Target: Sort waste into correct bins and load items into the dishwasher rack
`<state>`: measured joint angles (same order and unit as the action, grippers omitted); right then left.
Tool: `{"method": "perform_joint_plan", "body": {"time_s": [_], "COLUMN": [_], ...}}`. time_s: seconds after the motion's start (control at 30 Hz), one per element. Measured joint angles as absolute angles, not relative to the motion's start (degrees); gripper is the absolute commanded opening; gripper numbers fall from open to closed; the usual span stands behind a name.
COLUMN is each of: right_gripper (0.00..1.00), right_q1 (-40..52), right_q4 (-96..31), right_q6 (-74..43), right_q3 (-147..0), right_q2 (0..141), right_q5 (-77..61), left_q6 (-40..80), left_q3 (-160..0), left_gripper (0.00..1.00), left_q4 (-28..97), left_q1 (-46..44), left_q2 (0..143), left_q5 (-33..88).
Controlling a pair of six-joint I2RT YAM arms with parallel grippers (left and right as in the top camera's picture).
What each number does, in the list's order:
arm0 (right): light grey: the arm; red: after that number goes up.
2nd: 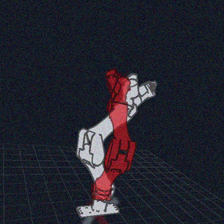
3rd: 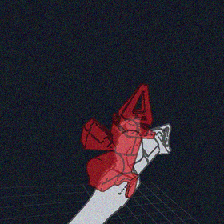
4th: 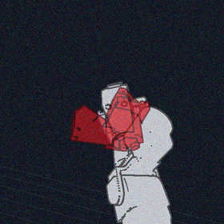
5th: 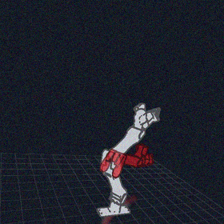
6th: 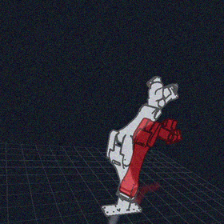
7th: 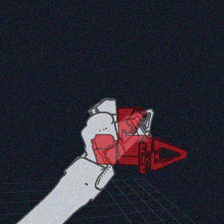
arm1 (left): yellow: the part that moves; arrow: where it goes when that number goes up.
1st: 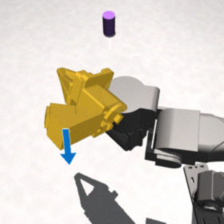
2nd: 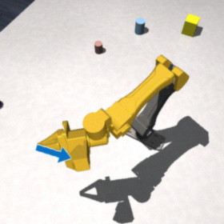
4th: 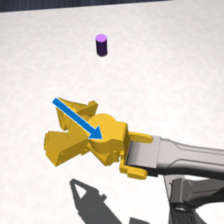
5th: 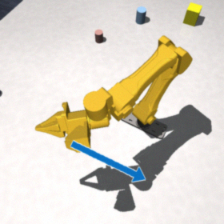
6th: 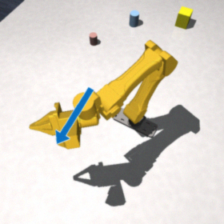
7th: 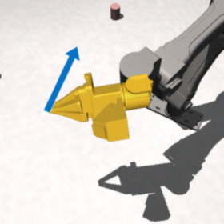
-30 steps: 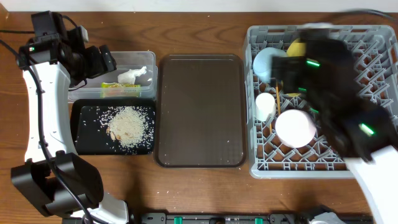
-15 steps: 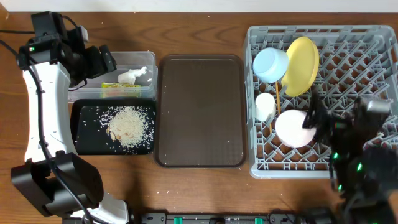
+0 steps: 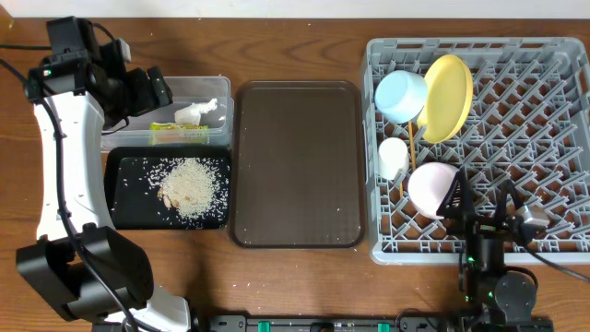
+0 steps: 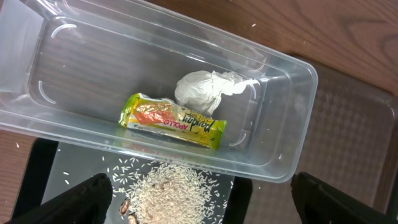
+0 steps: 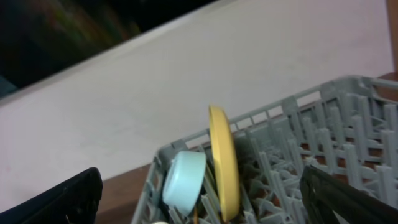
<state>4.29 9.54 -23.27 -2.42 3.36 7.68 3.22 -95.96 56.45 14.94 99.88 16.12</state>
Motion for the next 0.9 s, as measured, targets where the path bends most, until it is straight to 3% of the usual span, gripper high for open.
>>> {"method": "perform_joint_plan", "body": {"time_s": [0.43, 0.9], "right_gripper": [0.99, 0.99], "right_q1": [4.3, 4.3], "right_q4": [-3.4, -3.4], "right_q6": [-18.2, -12.1], "right_q3": [-0.4, -0.4], "right_q2": [0.7, 0.7], "right_q5": [6.0, 5.0], "left_q6": [3.2, 3.2], "left_q3": [-96.0, -96.0], "left_gripper": [0.95, 0.95], "left_q4": [56.4, 56.4], "left_q1": [14.9, 14.9], "left_q2": [99.9, 99.9], "left_q5": [16.1, 16.1]}}
